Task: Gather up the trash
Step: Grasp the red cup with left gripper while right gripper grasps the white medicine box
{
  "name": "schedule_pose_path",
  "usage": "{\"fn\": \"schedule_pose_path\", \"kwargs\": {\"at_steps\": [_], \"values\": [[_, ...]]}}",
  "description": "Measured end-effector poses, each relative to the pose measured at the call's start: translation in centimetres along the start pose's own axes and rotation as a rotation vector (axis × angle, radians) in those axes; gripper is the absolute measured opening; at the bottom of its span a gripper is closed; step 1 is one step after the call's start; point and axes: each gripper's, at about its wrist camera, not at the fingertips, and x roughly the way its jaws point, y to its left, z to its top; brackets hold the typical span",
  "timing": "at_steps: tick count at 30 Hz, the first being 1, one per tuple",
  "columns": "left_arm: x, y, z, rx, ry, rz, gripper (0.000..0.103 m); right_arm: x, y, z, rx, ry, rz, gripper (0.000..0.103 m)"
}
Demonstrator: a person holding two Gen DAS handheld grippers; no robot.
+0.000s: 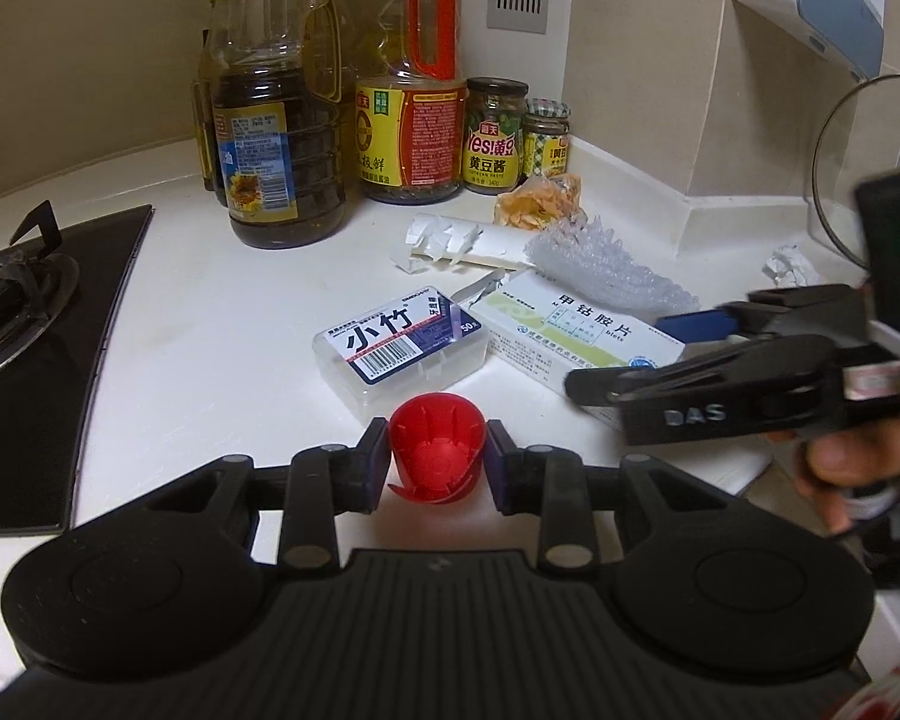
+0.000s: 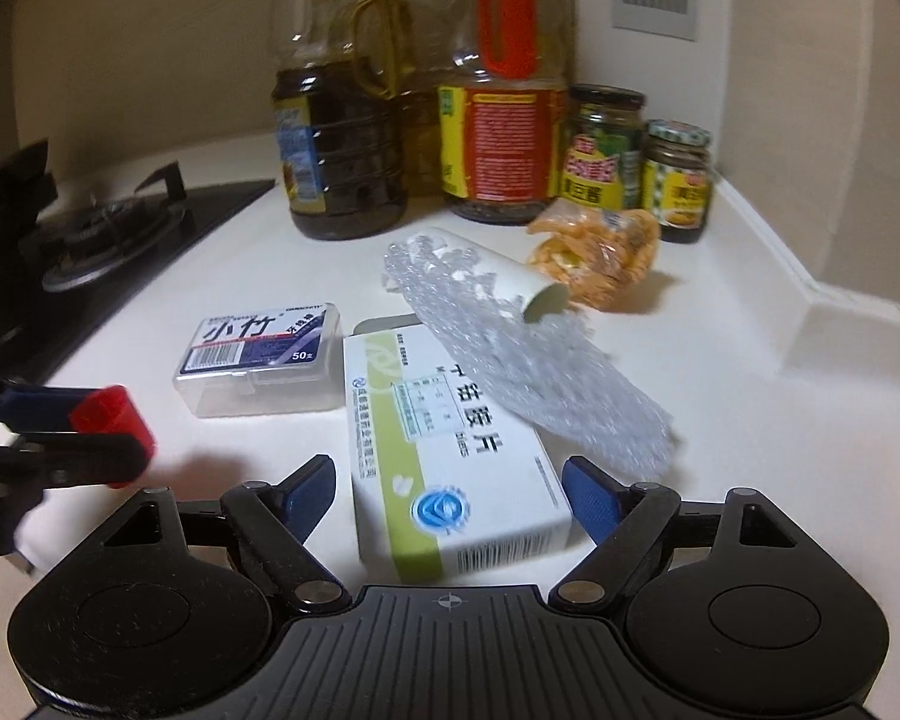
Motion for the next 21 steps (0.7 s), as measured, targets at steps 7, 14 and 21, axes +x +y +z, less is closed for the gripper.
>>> {"fn": "schedule_pose_path", "kwargs": {"at_steps": [7, 14, 21], "values": [[-0.4, 0.0, -0.6, -0.011, 0.008, -0.002, 0.03, 1.6, -0.4, 0.5, -0.018, 0.038, -0.009, 0.082], [-0.8, 0.1, -1.0, -0.014, 0.01, -0.008, 0.03, 0.8, 0.3, 0.0, -0.026, 0.02, -0.027, 0.073], [-1.4, 0.1, -1.5, -0.012, 0.01, -0.024, 0.03, -2.4, 1.7, -1.8, -0.01, -0.039, -0.027, 0.072]]}}
